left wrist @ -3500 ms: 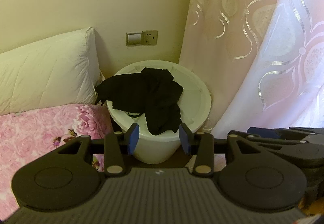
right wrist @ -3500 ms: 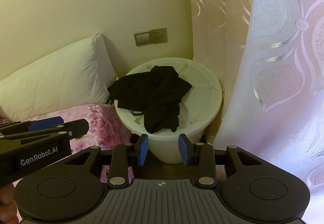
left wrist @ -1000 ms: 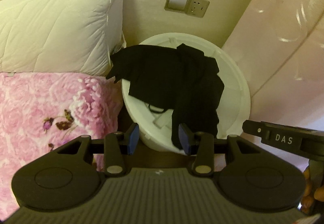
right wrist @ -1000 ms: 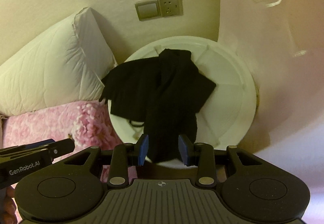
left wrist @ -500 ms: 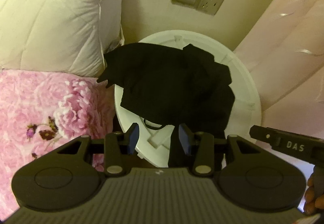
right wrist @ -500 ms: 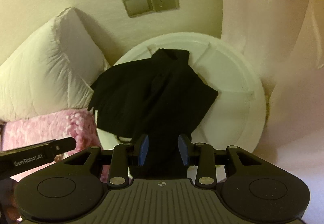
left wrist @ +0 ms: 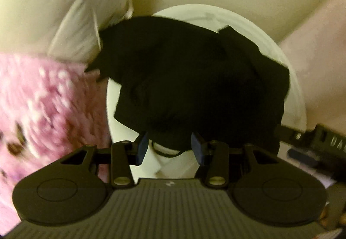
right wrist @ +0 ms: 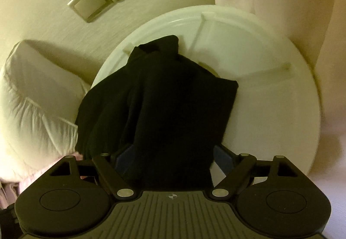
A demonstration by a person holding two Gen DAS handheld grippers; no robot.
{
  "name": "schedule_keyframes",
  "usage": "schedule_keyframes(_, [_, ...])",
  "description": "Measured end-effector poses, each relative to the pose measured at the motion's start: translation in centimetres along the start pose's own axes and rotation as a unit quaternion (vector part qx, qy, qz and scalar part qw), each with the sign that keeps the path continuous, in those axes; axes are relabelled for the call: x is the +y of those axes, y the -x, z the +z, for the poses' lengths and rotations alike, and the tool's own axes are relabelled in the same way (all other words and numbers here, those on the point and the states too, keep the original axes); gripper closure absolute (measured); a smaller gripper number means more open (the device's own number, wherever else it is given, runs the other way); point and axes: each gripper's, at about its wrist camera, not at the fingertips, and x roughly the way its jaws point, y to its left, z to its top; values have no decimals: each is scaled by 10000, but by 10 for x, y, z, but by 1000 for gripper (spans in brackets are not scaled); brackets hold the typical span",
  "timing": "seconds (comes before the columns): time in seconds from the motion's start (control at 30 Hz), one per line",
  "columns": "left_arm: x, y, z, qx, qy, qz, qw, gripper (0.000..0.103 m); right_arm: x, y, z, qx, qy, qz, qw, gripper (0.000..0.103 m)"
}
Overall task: Fold clothes
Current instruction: 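Grasp the black garment with the right gripper while the left gripper grasps it too, then lift the black garment out of the basket with both grippers and carry it to the bed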
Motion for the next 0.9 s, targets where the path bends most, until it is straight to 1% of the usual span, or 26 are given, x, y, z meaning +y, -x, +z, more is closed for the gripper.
schedule_keyframes(0.07, [8, -8, 5, 20, 495, -225, 9985, 64, 0, -11, 4, 13, -2, -2, 10000, 20])
schedule_keyframes(0.13, [11, -16, 8, -35, 780, -329, 9964, 63, 1, -20, 7, 55, 25, -28, 10000, 19])
schedule_keyframes(0.27, [15, -38, 13, 108, 1062, -232, 9940, 61, 1, -40, 12, 135, 93, -157, 9997, 19])
schedule_keyframes(0.37, [23, -50, 16, 130, 1643, -342, 9857, 58, 0, -52, 13, 211, 143, -272, 9993, 19])
schedule_keyframes(0.4, [25, -53, 17, 137, 1821, -376, 9825, 57, -1, -54, 14, 252, 147, -254, 9993, 19])
schedule_keyframes(0.47, [29, -58, 20, 195, 2158, -422, 9753, 56, -1, -57, 16, 323, 121, -215, 9992, 19])
schedule_keyframes(0.5, [28, -58, 22, 228, 2207, -411, 9742, 57, -1, -57, 16, 356, 118, -177, 9991, 20])
schedule_keyframes(0.53, [27, -59, 23, 260, 2238, -395, 9735, 57, -1, -57, 17, 370, 156, -153, 9991, 24])
schedule_keyframes(0.57, [26, -59, 24, 291, 2269, -380, 9727, 57, -1, -56, 18, 384, 195, -128, 9990, 34])
schedule_keyframes(0.6, [26, -59, 25, 274, 2274, -479, 9722, 66, 1, -54, 19, 384, 252, -14, 9989, 60])
schedule_keyframes(0.63, [27, -59, 26, 248, 2274, -599, 9716, 91, 2, -53, 20, 383, 309, 98, 9987, 81])
schedule_keyframes(0.67, [27, -58, 26, 223, 2274, -719, 9709, 103, 6, -49, 20, 363, 394, 125, 9985, 83])
schedule_keyframes(0.7, [27, -54, 27, 168, 2217, -748, 9721, 103, 9, -45, 20, 343, 478, 153, 9982, 89])
schedule_keyframes(0.73, [26, -49, 27, 108, 2150, -760, 9736, 103, 12, -39, 20, 299, 552, 282, 9976, 92])
schedule_keyframes(0.8, [26, -35, 28, -56, 2029, -808, 9758, 103, 15, -24, 22, 190, 535, 476, 9972, 94])
schedule_keyframes(0.9, [27, -4, 29, -322, 1953, -1010, 9750, 103, 19, 4, 26, -9, 477, 813, 9955, 95])
